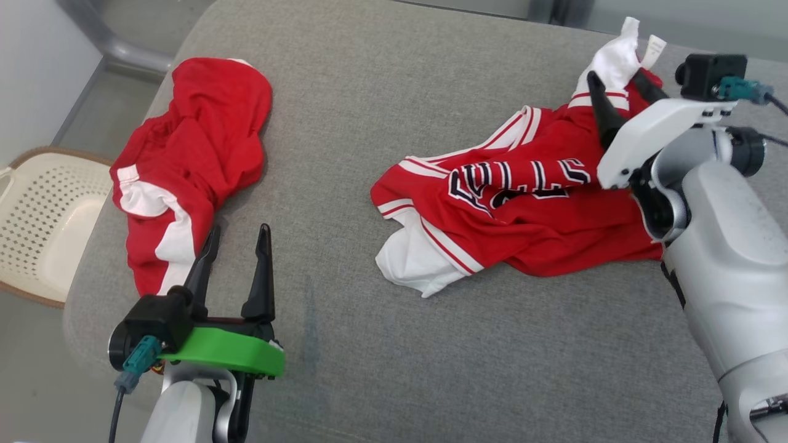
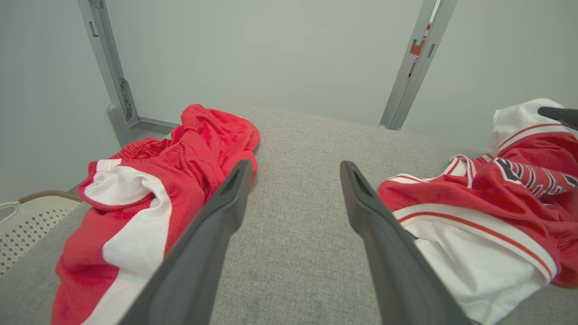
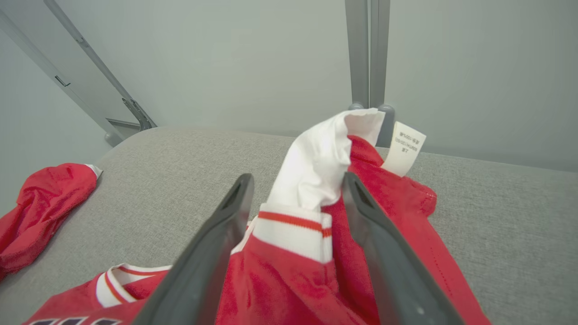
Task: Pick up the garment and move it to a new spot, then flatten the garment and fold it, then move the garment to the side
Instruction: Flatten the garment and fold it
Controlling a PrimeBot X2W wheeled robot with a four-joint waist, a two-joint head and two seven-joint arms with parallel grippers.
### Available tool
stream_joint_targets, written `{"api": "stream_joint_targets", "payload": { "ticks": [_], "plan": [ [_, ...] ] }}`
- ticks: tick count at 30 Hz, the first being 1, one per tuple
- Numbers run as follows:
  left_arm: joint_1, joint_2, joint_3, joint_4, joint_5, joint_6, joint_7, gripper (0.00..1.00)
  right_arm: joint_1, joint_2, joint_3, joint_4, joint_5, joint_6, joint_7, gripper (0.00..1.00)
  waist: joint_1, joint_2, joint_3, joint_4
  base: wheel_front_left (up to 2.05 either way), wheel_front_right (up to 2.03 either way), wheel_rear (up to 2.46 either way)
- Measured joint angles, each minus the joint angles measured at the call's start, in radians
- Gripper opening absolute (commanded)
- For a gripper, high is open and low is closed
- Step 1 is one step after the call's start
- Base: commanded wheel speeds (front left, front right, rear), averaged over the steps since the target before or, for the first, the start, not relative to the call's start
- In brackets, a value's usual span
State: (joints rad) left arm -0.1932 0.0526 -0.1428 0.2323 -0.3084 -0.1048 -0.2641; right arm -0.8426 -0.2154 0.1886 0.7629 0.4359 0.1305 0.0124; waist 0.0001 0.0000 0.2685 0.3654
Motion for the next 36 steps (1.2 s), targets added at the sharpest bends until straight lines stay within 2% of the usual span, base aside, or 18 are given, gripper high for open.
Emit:
{"api": "stream_joint_targets", "payload": {
  "ticks": [6, 13, 18, 23, 27, 36],
  "plan": [
    [0.026, 0.028, 0.041, -0.001, 0.012, 0.004, 0.0, 1.0, 0.121, -0.007, 0.071, -0.09, 0.072, 0.0, -0.088, 1.0, -0.0001, 0.0, -0.057, -0.073, 0.0, 0.0, 0.0],
    [0.065, 0.053, 0.065, -0.005, 0.015, 0.017, 0.0, 1.0, 0.285, -0.009, 0.082, -0.23, 0.098, 0.0, -0.174, 1.0, -0.0001, 0.0, -0.119, -0.167, 0.0, 0.0, 0.0],
    [0.086, 0.058, 0.07, -0.003, 0.015, 0.023, 0.0, 1.0, 0.409, 0.01, 0.023, -0.327, 0.07, 0.0, -0.22, 1.0, -0.0001, 0.0, -0.156, -0.227, 0.0, 0.0, 0.0],
    [0.11, 0.06, 0.07, -0.003, 0.01, 0.028, 0.0, 1.0, 0.605, 0.084, -0.091, -0.448, 0.026, 0.0, -0.254, 1.0, -0.0002, 0.0, -0.201, -0.265, 0.0, 0.0, 0.0],
    [0.122, 0.066, 0.07, -0.005, 0.009, 0.028, 0.0, 1.0, 0.722, 0.129, -0.127, -0.529, -0.017, 0.0, -0.249, 1.0, -0.0002, 0.0, -0.223, -0.291, 0.0, 0.0, 0.0],
    [0.142, 0.068, 0.057, -0.01, 0.002, 0.033, 0.006, 1.0, 0.783, 0.157, -0.166, -0.658, -0.101, 0.0, -0.2, 1.0, -0.0002, 0.0, -0.235, -0.317, 0.0, 0.0, 0.0]
  ]
}}
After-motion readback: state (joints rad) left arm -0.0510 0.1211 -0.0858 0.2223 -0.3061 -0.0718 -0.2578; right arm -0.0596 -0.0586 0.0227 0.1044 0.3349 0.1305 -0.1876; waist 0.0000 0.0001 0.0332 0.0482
